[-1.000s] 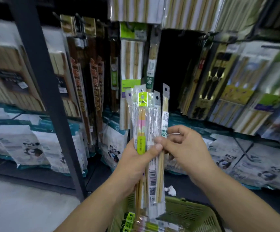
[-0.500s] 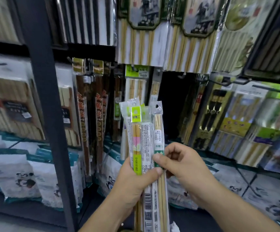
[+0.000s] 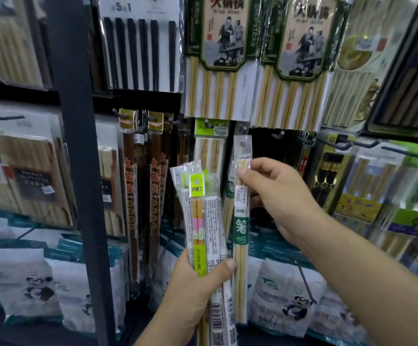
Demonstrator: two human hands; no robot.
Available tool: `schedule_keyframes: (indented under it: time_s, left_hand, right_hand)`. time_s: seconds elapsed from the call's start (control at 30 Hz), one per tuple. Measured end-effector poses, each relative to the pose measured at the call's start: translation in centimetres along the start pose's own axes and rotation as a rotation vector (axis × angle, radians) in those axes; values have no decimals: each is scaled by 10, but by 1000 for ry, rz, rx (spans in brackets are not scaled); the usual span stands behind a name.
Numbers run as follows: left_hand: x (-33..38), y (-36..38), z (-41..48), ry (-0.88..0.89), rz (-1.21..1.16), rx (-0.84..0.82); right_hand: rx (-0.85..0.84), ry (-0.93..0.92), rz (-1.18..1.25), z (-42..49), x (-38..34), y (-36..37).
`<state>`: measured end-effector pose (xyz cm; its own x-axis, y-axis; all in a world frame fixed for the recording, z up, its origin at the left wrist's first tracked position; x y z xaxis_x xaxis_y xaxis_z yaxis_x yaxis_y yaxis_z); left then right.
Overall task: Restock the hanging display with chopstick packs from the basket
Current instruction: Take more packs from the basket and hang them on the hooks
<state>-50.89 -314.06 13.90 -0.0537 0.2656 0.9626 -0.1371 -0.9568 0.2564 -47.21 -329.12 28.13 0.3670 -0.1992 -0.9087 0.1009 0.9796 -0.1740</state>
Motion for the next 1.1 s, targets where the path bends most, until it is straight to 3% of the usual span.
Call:
schedule_keyframes:
  time_s: [0.47, 1.1]
  left_hand:
    - [-4, -10, 5, 18, 13, 42]
    - [-1, -20, 8, 27, 41, 67]
  right_hand:
    - [207, -15, 42, 26, -11, 7]
    - [231, 43, 3, 47, 3, 11]
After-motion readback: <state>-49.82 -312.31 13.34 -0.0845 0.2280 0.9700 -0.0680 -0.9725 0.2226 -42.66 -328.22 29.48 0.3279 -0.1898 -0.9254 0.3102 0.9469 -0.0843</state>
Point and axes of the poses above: each hand's wrist, its own z-axis towards the middle knuckle, its own y-axis out of the palm, x = y × z, the point moved 2 cm from there along z, towards the middle knuckle, and after that the axes turned 2 degrees about z, right-handed, at the moved point
